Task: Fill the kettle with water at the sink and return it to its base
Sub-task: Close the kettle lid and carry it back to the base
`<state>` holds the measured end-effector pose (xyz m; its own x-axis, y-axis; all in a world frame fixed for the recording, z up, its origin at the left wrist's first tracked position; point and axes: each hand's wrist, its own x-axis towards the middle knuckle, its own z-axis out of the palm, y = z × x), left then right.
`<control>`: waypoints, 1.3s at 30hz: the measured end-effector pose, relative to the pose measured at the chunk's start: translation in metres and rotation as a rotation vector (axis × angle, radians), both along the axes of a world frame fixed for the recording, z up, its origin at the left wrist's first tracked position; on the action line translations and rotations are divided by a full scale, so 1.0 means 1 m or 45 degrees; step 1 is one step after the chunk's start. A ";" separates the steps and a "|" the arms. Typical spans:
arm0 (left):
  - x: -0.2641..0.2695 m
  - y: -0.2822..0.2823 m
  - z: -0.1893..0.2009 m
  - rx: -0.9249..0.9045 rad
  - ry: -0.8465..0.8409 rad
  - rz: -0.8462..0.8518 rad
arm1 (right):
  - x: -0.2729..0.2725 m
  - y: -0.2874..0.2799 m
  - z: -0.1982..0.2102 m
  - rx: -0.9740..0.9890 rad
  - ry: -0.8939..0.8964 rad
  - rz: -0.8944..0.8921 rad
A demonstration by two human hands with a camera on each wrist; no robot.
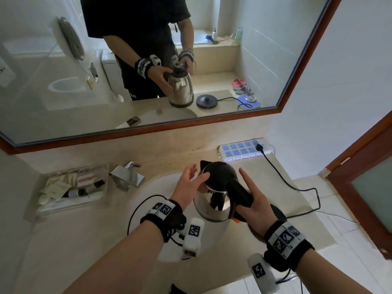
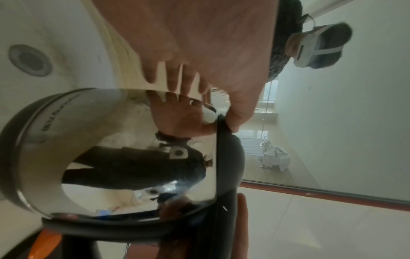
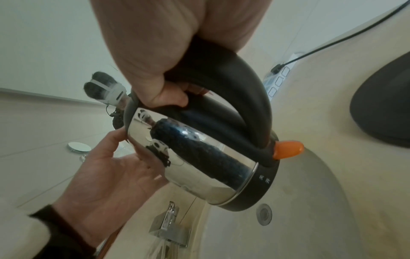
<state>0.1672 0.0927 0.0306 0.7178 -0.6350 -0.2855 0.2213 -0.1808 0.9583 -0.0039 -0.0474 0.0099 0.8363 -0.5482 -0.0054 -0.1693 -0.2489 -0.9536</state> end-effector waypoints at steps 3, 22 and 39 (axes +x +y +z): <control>-0.016 -0.019 0.005 -0.029 0.090 -0.118 | -0.017 -0.007 0.010 -0.093 0.019 -0.029; -0.136 -0.147 -0.017 0.125 0.069 -0.332 | -0.158 -0.117 -0.023 -0.075 0.187 -0.220; -0.156 -0.152 -0.056 0.069 0.124 -0.063 | -0.163 -0.147 -0.062 -0.093 0.253 -0.060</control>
